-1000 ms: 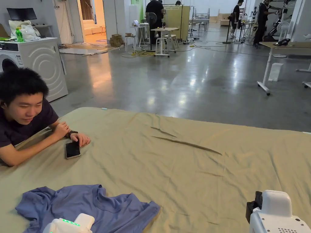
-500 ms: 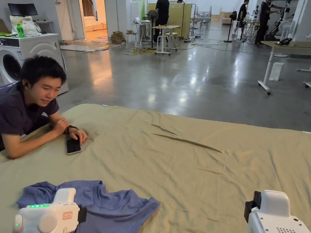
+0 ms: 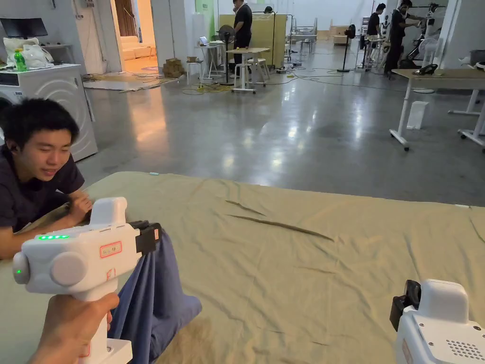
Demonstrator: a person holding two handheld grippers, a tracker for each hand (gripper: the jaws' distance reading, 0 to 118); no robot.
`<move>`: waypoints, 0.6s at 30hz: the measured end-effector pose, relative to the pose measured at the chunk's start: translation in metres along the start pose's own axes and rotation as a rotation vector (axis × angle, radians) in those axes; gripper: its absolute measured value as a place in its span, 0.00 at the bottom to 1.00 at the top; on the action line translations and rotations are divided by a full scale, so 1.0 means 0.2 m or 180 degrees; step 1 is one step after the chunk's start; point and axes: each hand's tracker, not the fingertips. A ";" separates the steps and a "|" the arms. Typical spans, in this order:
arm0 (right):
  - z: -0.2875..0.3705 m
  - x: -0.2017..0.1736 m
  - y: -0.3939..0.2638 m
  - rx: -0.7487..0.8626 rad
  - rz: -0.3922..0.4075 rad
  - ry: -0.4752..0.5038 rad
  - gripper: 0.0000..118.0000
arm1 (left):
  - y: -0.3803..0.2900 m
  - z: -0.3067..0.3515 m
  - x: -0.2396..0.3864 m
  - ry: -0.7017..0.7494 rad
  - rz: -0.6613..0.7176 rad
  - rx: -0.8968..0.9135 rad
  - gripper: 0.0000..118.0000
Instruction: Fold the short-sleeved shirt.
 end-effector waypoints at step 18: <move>0.27 0.53 0.18 0.0373 -0.0048 -0.0616 0.00 | 0.15 -0.43 1.30 -0.1414 -0.0582 -0.0113 0.02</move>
